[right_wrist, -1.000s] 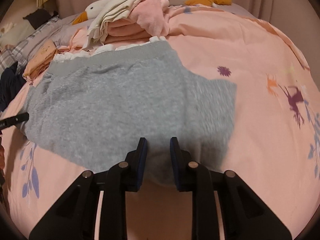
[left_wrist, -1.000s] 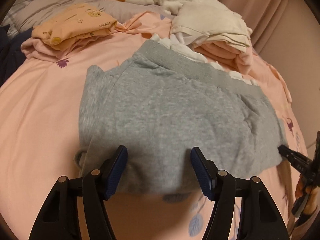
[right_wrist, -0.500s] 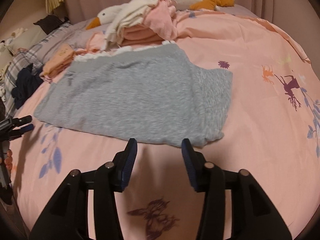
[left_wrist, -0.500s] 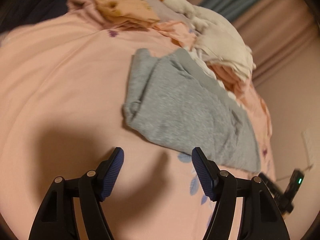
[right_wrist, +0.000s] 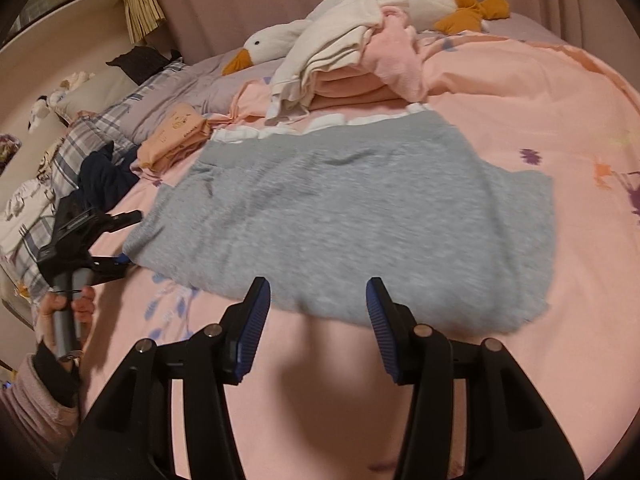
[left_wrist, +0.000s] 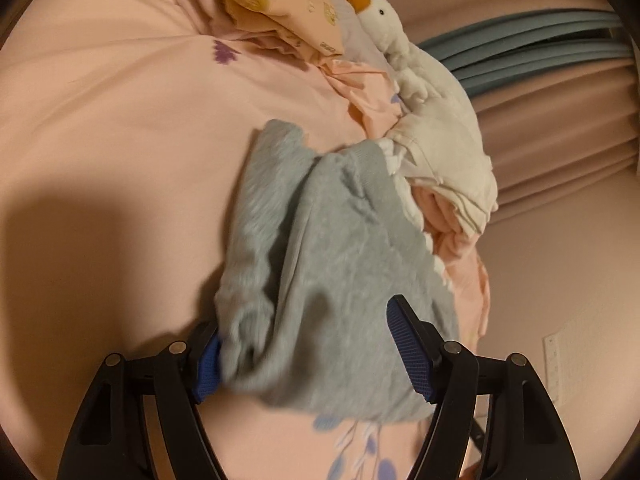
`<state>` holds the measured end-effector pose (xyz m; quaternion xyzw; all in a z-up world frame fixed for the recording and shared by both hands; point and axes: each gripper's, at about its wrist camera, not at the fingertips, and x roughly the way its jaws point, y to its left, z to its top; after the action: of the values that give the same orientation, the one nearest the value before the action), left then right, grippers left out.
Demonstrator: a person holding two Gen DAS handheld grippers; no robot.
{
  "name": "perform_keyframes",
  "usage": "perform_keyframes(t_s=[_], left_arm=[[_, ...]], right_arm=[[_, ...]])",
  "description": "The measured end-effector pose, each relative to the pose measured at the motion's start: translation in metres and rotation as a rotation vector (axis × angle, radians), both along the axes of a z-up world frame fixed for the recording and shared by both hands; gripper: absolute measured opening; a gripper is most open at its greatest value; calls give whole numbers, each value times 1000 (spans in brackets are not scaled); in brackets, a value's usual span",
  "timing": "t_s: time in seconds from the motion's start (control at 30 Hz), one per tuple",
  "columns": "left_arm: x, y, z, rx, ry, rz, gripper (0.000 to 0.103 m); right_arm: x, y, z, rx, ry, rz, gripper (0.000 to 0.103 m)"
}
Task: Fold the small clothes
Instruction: 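Release the hem and open both grippers above the folded sweatshirt, then grasp the folded sweatshirt edge with the left gripper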
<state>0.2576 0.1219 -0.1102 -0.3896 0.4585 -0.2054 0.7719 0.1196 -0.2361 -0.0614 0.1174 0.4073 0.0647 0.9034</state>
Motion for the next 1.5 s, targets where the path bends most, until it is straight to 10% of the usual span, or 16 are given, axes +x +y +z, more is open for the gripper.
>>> perform_keyframes(t_s=[0.33,0.47,0.73,1.07,1.3,1.5], left_arm=[[42,-38,4,96,-10,-77,70],[45,-37,0,165,-4,-79,31],[43,-41,2,277,-19,-118,20],[45,-41,2,278,17,-110,20],[45,-46,7,318,36,-97,20],[38,-58,39,373,-29,-88,11]], right_arm=[[85,33,1,74,-28,55,48],[131,52,-4,19,0,61,28],[183,67,-45,-75,188,45,11],[117,77,1,-71,69,112,14],[94,96,-35,-132,145,156,14],[88,68,-34,63,101,125,14]])
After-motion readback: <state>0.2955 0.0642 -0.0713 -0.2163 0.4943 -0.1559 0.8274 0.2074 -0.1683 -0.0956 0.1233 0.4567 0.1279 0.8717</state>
